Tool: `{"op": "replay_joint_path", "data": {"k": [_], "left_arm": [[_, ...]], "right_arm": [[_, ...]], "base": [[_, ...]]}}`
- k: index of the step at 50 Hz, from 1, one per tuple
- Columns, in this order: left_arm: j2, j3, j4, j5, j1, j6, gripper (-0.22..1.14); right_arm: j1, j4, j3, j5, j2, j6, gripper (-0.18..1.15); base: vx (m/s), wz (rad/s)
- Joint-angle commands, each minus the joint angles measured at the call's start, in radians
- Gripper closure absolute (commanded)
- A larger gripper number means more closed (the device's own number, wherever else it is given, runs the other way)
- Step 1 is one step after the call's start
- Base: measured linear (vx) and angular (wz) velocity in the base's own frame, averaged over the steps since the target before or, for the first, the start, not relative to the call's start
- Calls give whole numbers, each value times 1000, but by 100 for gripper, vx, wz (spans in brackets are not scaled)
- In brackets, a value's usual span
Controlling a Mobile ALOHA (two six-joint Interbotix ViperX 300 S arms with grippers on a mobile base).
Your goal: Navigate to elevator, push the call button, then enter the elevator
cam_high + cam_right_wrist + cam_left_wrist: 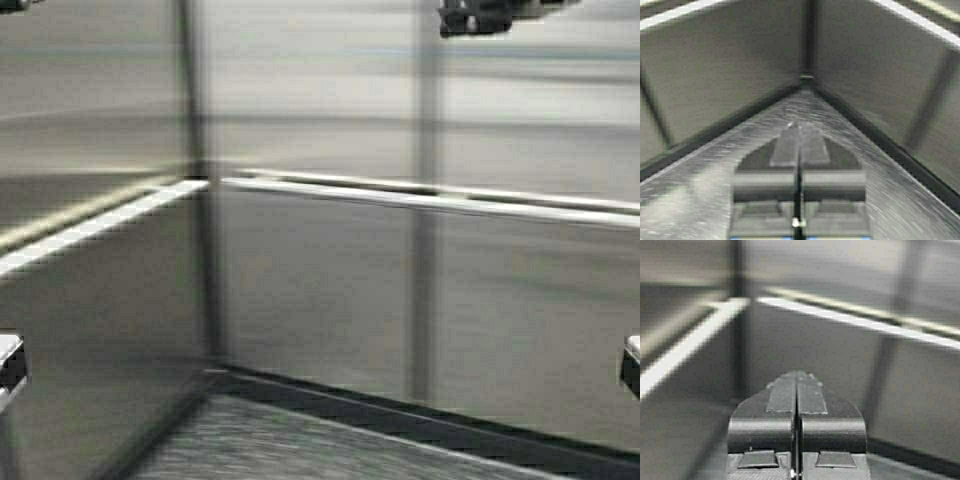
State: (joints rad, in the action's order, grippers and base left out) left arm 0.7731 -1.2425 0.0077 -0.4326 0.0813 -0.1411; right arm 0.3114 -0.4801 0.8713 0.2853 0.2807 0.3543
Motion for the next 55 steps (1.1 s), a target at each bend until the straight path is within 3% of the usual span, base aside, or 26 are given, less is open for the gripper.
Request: {"op": "replay_joint_path", "data": {"k": [1, 27, 55], "left_arm": [[8, 21, 3, -6, -2, -5, 89], [29, 12, 3, 0, 31, -15, 89], [-6, 40, 8, 0, 35, -9, 89]], "right_arm": [[5, 3, -2, -23, 9, -2, 92], [3, 3, -5, -35, -23, 2, 92], [66, 3, -2, -35, -32, 6, 92]], "base": [[26, 64], [21, 62], [8, 74]]}}
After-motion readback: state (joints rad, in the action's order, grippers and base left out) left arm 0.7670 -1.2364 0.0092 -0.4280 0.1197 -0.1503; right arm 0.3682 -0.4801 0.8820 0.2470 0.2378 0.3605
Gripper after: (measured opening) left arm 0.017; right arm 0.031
